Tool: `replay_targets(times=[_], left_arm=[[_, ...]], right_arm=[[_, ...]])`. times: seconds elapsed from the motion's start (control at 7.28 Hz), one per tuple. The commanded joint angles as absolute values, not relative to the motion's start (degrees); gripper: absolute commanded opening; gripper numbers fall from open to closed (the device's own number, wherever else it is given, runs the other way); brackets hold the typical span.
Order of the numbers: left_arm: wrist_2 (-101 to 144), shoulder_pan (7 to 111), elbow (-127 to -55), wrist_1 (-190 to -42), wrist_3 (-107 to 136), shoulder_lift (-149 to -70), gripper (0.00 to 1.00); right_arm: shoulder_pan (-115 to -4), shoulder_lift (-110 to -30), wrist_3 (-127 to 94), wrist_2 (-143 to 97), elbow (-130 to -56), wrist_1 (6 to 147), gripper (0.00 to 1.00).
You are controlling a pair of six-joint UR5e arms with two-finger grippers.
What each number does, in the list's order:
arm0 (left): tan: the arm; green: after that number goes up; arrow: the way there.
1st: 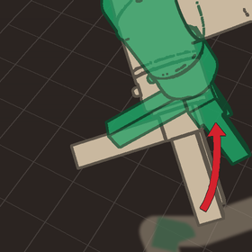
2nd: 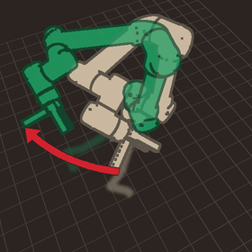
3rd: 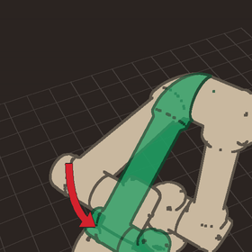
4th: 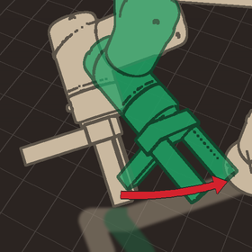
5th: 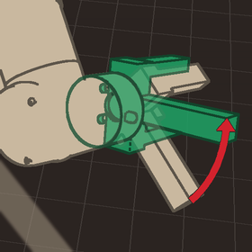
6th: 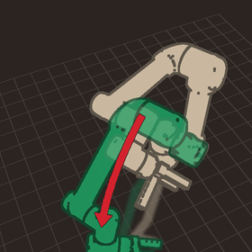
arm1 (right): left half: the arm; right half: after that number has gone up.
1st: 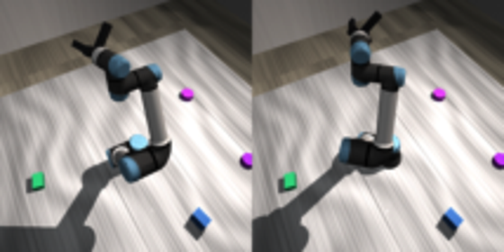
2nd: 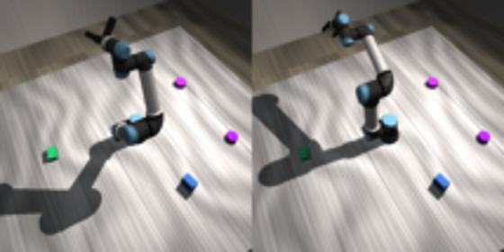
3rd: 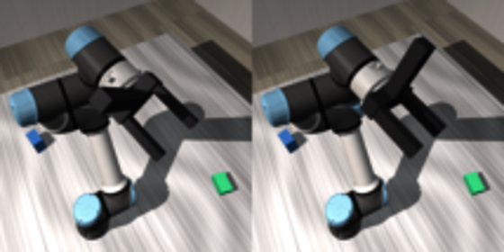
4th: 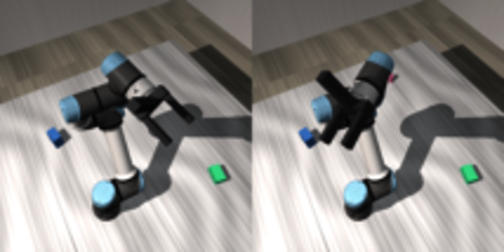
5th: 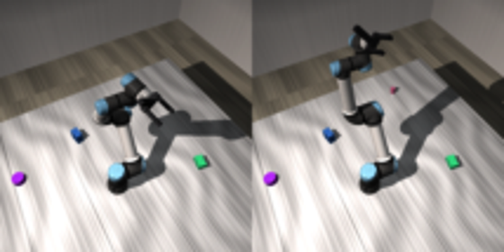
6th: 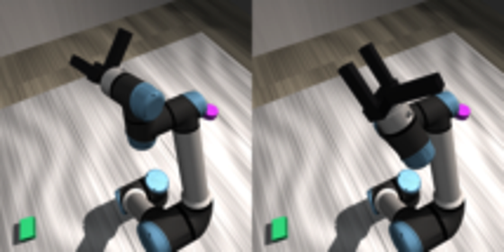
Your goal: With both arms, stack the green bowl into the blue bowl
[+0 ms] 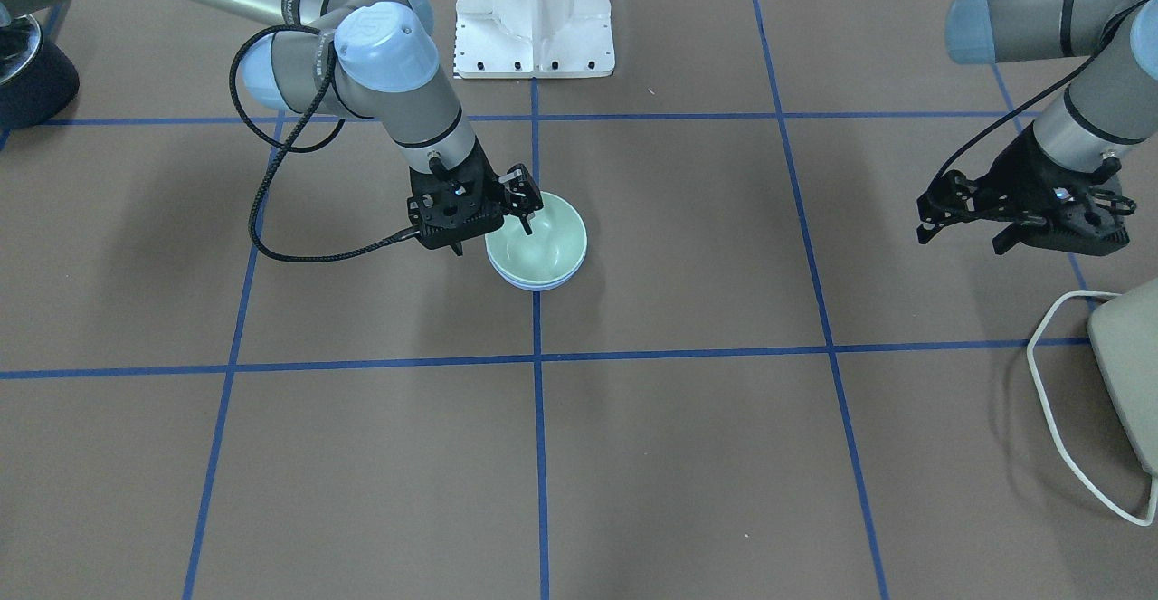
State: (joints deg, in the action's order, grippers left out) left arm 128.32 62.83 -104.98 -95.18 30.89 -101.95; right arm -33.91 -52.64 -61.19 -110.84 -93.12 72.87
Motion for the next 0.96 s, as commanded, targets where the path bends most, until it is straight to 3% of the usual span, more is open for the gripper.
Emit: replay_targets(times=[0.0, 0.55, 0.82], left_arm=[[128.2, 62.9, -105.2, -95.2, 30.8, -102.0, 0.96], [128.2, 63.5, -105.2, -95.2, 30.7, -102.0, 0.96], [128.8, 67.2, -104.9, -94.5, 24.6, -101.3, 0.97]], right_arm=[[-36.5, -55.2, -60.8, -111.0, -96.1, 67.3, 1.00], [-40.3, -61.0, -60.2, -110.8, -96.2, 54.2, 1.00], [-52.2, -67.9, -59.5, -122.1, -96.9, 56.7, 1.00]])
